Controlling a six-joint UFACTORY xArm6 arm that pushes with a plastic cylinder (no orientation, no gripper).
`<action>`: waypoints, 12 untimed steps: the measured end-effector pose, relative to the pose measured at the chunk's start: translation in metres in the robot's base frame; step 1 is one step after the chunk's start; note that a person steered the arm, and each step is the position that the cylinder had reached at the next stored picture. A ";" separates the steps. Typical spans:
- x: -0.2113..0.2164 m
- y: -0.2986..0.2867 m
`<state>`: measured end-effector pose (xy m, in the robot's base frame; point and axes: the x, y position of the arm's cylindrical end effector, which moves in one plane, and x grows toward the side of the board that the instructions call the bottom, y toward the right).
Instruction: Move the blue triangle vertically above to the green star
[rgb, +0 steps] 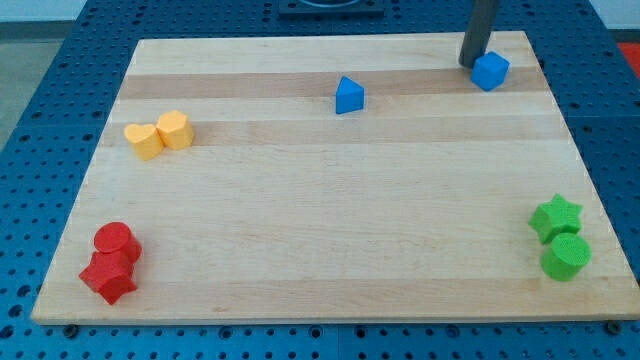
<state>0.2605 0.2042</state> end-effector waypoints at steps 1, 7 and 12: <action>0.000 0.000; 0.020 -0.228; 0.117 -0.117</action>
<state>0.3773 0.0876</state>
